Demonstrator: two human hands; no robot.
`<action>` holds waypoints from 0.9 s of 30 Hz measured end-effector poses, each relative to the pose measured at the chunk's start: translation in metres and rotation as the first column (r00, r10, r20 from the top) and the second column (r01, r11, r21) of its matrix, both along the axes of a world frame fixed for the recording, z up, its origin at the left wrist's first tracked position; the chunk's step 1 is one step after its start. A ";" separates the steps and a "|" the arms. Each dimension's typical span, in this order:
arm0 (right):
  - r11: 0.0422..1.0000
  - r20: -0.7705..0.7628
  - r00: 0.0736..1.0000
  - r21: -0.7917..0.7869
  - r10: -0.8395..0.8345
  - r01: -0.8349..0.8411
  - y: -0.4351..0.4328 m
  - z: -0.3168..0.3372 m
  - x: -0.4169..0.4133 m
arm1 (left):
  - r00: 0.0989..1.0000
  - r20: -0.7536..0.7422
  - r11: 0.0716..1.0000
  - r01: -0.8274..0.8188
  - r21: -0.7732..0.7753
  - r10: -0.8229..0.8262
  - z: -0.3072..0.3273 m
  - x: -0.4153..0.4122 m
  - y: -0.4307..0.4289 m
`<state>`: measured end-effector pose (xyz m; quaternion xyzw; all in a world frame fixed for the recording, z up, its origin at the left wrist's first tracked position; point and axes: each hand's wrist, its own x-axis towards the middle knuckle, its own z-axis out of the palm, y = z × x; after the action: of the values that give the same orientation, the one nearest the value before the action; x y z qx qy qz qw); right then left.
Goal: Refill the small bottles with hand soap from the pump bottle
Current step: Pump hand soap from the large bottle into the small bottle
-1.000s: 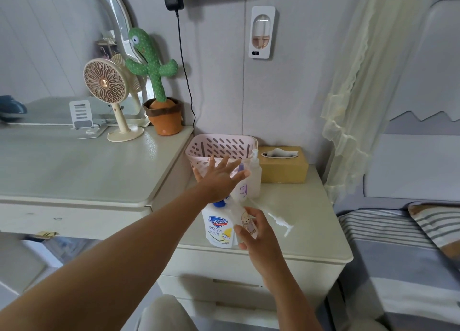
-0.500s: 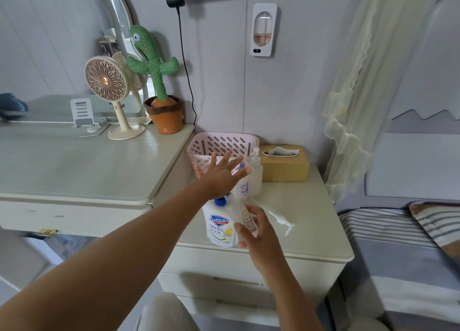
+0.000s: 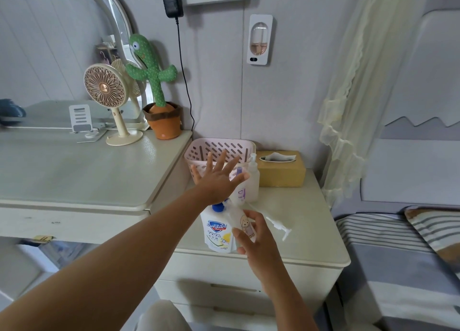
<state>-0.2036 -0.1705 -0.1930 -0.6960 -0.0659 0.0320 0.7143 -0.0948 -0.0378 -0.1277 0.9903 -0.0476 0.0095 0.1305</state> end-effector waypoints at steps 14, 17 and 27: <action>1.000 -0.011 1.000 -0.028 0.008 -0.008 -0.003 0.002 -0.003 | 1.000 0.000 1.000 0.026 0.012 -0.026 0.008 -0.007 -0.004; 1.000 -0.010 1.000 -0.031 0.006 -0.007 -0.003 0.002 -0.003 | 1.000 0.009 1.000 0.022 0.000 -0.022 0.005 -0.004 -0.002; 0.999 -0.032 0.999 -0.048 0.004 -0.005 0.001 0.002 -0.001 | 1.000 -0.023 1.000 0.003 -0.001 -0.003 -0.006 -0.001 0.004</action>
<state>-0.2046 -0.1691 -0.1914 -0.7122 -0.0552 0.0464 0.6982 -0.0956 -0.0341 -0.1332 0.9902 -0.0475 -0.0019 0.1313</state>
